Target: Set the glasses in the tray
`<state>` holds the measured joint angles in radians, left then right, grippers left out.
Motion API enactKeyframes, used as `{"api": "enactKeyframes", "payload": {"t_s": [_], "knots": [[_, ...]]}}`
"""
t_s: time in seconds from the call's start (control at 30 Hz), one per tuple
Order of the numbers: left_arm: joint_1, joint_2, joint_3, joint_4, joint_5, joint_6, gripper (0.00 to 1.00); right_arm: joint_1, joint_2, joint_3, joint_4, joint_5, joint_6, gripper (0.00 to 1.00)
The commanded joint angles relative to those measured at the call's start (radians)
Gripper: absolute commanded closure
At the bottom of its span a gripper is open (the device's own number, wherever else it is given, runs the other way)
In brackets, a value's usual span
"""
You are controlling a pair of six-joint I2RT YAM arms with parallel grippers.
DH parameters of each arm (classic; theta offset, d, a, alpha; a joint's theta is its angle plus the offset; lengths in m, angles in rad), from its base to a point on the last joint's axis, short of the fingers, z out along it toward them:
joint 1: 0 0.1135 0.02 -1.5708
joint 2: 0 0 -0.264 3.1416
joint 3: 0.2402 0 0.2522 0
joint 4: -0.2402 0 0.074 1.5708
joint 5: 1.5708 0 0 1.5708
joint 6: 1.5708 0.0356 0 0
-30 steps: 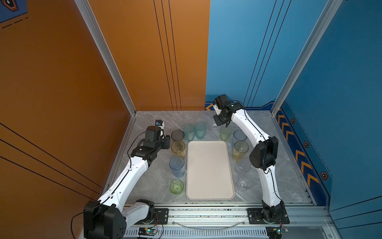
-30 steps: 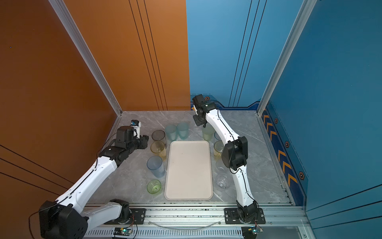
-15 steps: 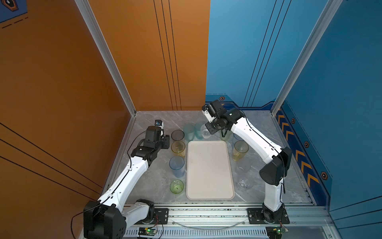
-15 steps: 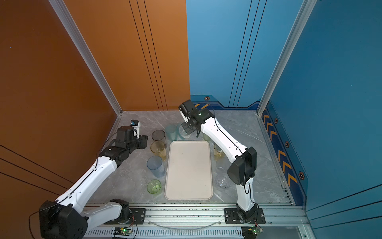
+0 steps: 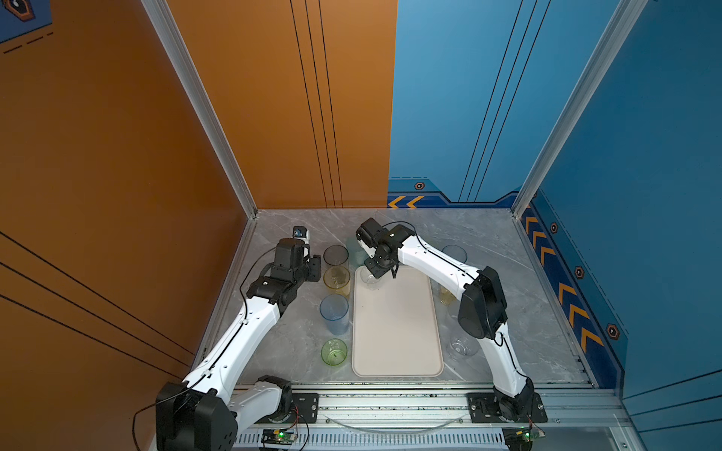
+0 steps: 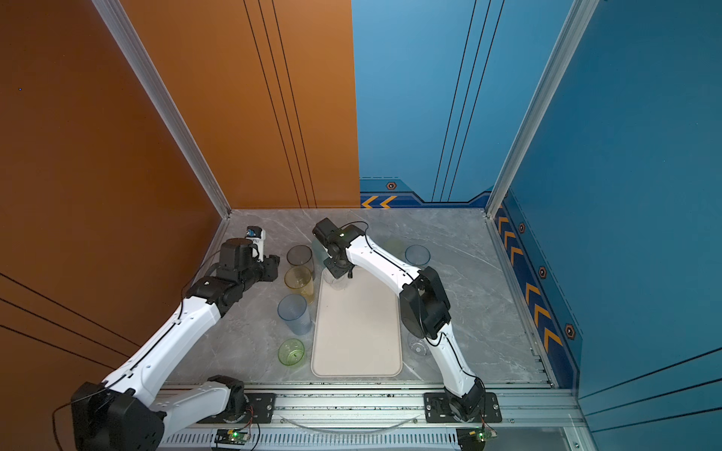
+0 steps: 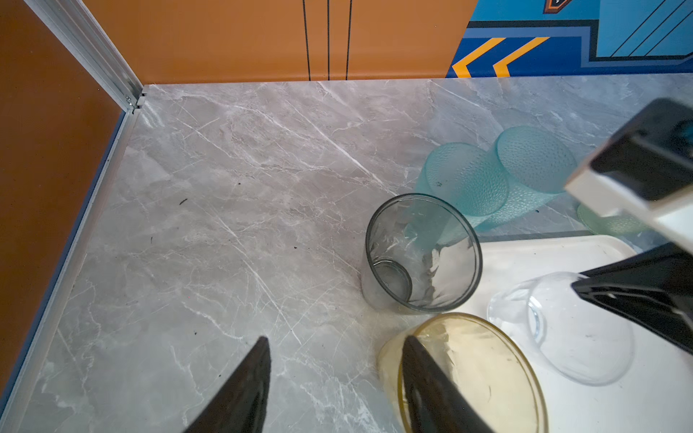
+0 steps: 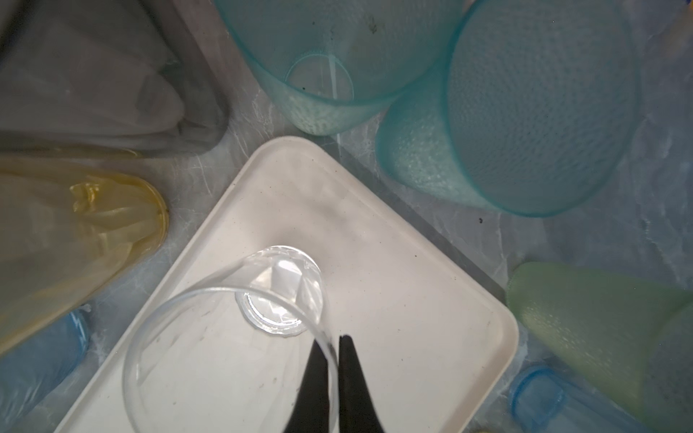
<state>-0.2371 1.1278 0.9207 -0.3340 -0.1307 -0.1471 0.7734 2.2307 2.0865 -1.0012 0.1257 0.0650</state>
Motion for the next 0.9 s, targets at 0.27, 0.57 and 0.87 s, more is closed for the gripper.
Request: {"api": "enactKeyframes", "payload": {"t_s": [0.27,0.57,0.87], "knots": [[-0.005,-0.019,0.021,-0.018,-0.021,0.015,0.43,-0.021,0.069,0.098,0.048,-0.031,0.055,0.98],[-0.007,-0.02,0.023,-0.019,-0.018,0.016,0.42,-0.038,0.11,0.124,0.062,-0.055,0.069,0.98],[-0.011,-0.041,0.026,-0.025,-0.021,0.013,0.42,-0.048,0.134,0.144,0.062,-0.067,0.07,0.97]]}}
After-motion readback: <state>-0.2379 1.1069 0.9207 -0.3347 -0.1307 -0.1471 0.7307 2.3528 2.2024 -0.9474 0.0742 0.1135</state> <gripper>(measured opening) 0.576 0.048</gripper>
